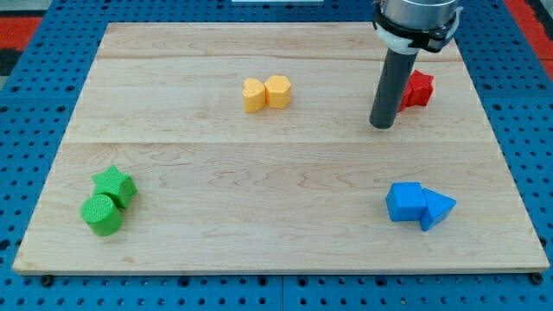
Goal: Separate the yellow blocks from each other
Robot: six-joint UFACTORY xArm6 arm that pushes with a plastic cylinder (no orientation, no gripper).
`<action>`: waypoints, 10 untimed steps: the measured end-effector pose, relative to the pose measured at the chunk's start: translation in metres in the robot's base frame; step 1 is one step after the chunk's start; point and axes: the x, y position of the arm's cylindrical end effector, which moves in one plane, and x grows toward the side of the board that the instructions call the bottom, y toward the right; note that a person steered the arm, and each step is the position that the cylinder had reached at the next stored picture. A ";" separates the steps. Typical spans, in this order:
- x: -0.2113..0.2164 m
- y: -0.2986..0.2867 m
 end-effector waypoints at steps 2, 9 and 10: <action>0.014 -0.003; -0.067 -0.219; -0.081 -0.208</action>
